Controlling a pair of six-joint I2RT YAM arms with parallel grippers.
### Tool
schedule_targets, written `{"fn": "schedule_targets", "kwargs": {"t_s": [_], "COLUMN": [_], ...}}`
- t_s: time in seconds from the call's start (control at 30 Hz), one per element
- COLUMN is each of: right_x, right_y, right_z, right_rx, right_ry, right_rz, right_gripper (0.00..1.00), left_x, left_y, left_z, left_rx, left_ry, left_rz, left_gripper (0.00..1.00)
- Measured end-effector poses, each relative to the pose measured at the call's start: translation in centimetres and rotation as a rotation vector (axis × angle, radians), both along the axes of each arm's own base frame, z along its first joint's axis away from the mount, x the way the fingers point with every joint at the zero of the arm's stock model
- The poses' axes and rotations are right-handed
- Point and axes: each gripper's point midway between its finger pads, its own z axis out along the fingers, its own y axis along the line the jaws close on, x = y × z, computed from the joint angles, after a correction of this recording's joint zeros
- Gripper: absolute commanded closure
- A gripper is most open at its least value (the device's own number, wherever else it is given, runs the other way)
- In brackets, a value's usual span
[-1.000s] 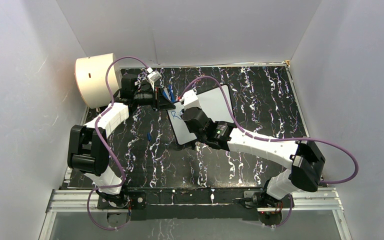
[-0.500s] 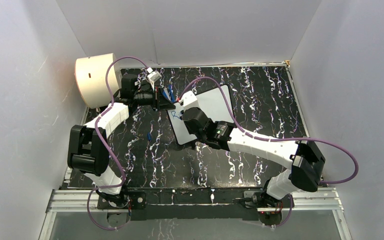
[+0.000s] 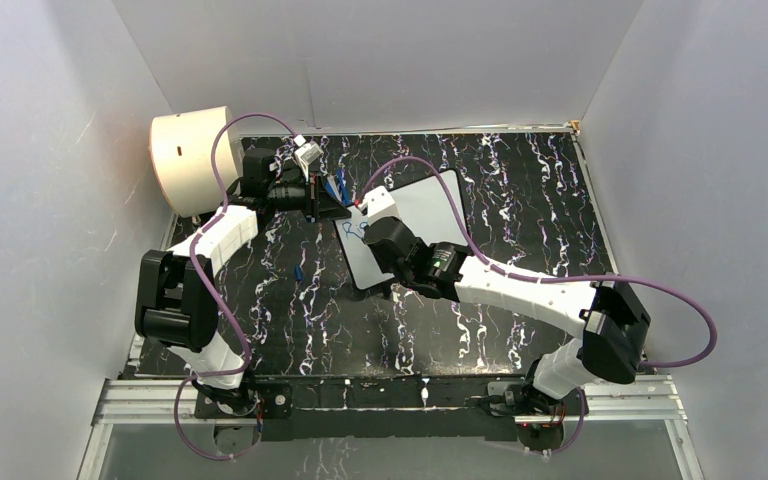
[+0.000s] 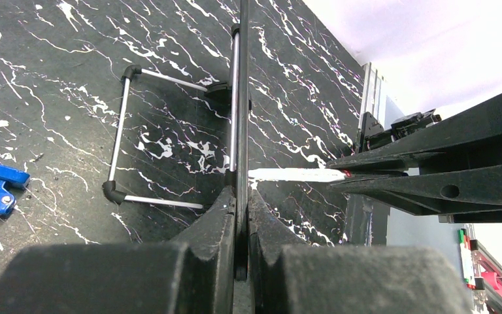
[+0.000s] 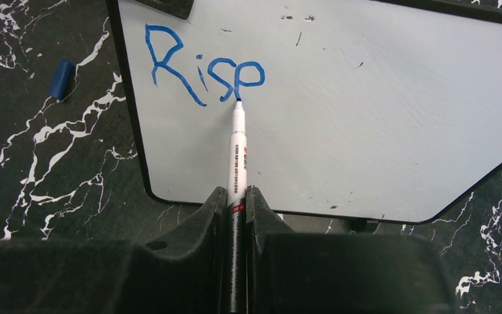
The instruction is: Write a sentence on the whiteboard
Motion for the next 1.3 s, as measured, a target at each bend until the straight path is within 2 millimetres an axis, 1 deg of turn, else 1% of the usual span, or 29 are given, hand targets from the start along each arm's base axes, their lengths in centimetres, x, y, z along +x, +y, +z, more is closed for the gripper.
{"fn": "schedule_targets", "kwargs": {"t_s": [0.23, 0.67, 0.97, 1.3], "right_x": [-0.1, 0.4, 0.4, 0.5], "right_y": [-0.4, -1.0, -1.1, -1.7], "right_z": [-0.4, -0.1, 0.0, 1.5], "right_rx": [-0.021, -0.031, -0.028, 0.011], "right_ry": [0.01, -0.015, -0.019, -0.045], "right_rz": [-0.006, -0.044, -0.043, -0.05], "right_gripper": [1.0, 1.0, 1.0, 1.0], "left_x": [0.0, 0.0, 0.0, -0.1], "left_y": [0.0, 0.0, 0.0, 0.0], "left_z": [0.0, 0.0, 0.0, 0.0], "left_rx": [-0.001, -0.001, -0.001, -0.003], "left_ry": [0.0, 0.001, 0.002, 0.004], "left_rz": [-0.001, -0.001, -0.001, -0.002], "left_gripper": [1.0, 1.0, 1.0, 1.0]}}
